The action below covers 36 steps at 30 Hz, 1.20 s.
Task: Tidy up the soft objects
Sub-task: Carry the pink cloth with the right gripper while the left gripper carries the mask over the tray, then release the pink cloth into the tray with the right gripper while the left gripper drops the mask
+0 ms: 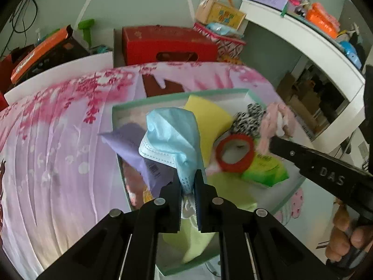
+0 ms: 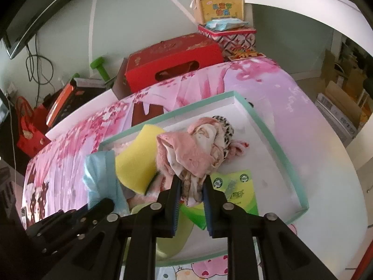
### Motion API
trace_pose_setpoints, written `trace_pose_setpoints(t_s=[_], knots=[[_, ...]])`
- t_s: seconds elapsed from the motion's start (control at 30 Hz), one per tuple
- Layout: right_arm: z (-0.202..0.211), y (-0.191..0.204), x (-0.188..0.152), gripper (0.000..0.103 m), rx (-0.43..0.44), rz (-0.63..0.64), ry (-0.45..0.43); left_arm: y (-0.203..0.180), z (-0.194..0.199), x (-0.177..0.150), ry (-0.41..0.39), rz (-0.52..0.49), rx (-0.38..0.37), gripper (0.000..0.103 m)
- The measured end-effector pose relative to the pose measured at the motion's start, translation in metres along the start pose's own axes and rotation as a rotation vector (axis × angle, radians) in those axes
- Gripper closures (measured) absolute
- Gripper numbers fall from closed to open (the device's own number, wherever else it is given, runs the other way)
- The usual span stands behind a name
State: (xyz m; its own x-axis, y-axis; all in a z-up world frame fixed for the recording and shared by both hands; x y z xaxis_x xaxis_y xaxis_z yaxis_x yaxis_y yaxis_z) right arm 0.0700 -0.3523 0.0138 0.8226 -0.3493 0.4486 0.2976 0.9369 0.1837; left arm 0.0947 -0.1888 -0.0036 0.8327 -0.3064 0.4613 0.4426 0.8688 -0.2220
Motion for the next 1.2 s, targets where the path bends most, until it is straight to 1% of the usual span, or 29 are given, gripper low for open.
trace_pose_setpoints(t_s=[0.03, 0.07, 0.1, 0.13, 0.17, 0.23, 0.27, 0.37, 0.4, 0.43, 0.47, 0.57, 0.6, 0.63, 0.67, 0.73, 0.77, 0.83, 0.9, 0.93, 0.97, 1.0, 1.03, 1.1, 1.13, 1.2], knots=[[-0.001, 0.001, -0.001, 0.082, -0.004, 0.004, 0.004, 0.0, -0.001, -0.001, 0.005, 0.001, 0.0, 0.091], [-0.001, 0.002, -0.001, 0.082, -0.012, 0.008, 0.007, 0.0, 0.001, -0.001, 0.008, 0.002, -0.003, 0.082], [0.0, 0.002, -0.001, 0.082, -0.018, 0.01, 0.007, 0.0, 0.002, -0.001, 0.006, 0.003, -0.008, 0.077], [0.001, 0.002, -0.001, 0.082, -0.025, 0.013, 0.003, 0.0, 0.004, -0.001, 0.003, 0.006, -0.013, 0.067], [0.002, 0.002, 0.0, 0.082, -0.025, 0.013, 0.001, 0.0, 0.006, -0.001, 0.001, 0.009, -0.014, 0.063], [0.003, 0.002, 0.0, 0.078, -0.023, 0.012, 0.0, 0.001, 0.011, -0.002, 0.0, 0.016, -0.017, 0.062], [0.004, 0.002, 0.0, 0.078, -0.026, 0.013, 0.0, 0.001, 0.012, -0.001, 0.0, 0.016, -0.019, 0.06], [0.005, 0.002, 0.0, 0.069, -0.031, 0.016, 0.002, 0.002, 0.019, 0.0, -0.005, 0.023, -0.026, 0.055], [0.005, 0.003, 0.0, 0.063, -0.031, 0.016, 0.001, 0.002, 0.023, 0.0, -0.01, 0.024, -0.029, 0.054], [0.006, 0.003, 0.0, 0.053, -0.031, 0.015, -0.001, 0.003, 0.025, 0.001, -0.014, 0.026, -0.03, 0.053], [0.006, 0.003, 0.001, 0.05, -0.031, 0.014, -0.003, 0.004, 0.029, 0.001, -0.02, 0.032, -0.026, 0.051], [0.008, 0.002, 0.001, 0.047, -0.036, 0.014, -0.01, 0.011, 0.038, 0.002, -0.036, 0.058, -0.011, 0.046], [0.008, 0.002, 0.001, 0.043, -0.039, 0.014, -0.01, 0.015, 0.042, 0.002, -0.044, 0.075, 0.0, 0.044], [0.008, 0.002, 0.001, 0.04, -0.044, 0.014, -0.008, 0.02, 0.046, 0.002, -0.055, 0.093, 0.016, 0.039], [0.007, 0.003, 0.001, 0.039, -0.047, 0.016, -0.006, 0.024, 0.049, 0.002, -0.065, 0.106, 0.035, 0.034], [0.007, 0.004, 0.001, 0.034, -0.056, 0.022, -0.002, 0.032, 0.054, 0.002, -0.081, 0.127, 0.073, 0.032], [0.006, 0.004, 0.001, 0.031, -0.059, 0.025, -0.003, 0.038, 0.057, 0.002, -0.09, 0.143, 0.104, 0.032], [0.006, 0.006, 0.001, 0.022, -0.074, 0.034, -0.005, 0.049, 0.058, 0.003, -0.092, 0.169, 0.147, 0.03], [0.006, 0.007, 0.001, 0.017, -0.08, 0.04, -0.008, 0.059, 0.056, 0.002, -0.085, 0.196, 0.191, 0.024], [0.005, 0.007, 0.001, 0.013, -0.083, 0.041, -0.009, 0.063, 0.055, 0.002, -0.08, 0.208, 0.21, 0.018], [0.005, 0.007, 0.001, 0.01, -0.085, 0.041, -0.01, 0.066, 0.055, 0.001, -0.078, 0.217, 0.221, 0.014], [0.005, 0.007, 0.001, 0.004, -0.09, 0.042, -0.012, 0.07, 0.055, 0.001, -0.08, 0.23, 0.238, 0.012], [0.005, 0.008, 0.001, 0.0, -0.093, 0.042, -0.013, 0.073, 0.054, 0.0, -0.083, 0.239, 0.255, 0.01], [0.005, 0.008, 0.002, 0.0, -0.1, 0.043, -0.021, 0.077, 0.053, -0.001, -0.084, 0.243, 0.289, 0.007], [0.005, 0.008, 0.002, 0.0, -0.101, 0.043, -0.023, 0.078, 0.052, -0.002, -0.075, 0.24, 0.309, 0.002], [0.004, 0.008, 0.002, 0.0, -0.099, 0.042, -0.023, 0.079, 0.05, -0.003, -0.062, 0.24, 0.326, 0.0]])
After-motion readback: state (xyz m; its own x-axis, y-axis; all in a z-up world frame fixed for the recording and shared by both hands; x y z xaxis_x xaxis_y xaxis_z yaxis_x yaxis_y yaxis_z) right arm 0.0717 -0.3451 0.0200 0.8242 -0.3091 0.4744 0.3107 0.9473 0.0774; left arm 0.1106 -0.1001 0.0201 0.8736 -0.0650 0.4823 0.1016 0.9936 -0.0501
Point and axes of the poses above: each gripper's, at about its wrist camera, not at the fingertips, and z roughly against the way its jaws point, y to its left, x to its top, the point moved 1 cm from there along -z, roughly the way its jaws point, and after that the axes turned 6 degrees about y, right-handed, at the moved point
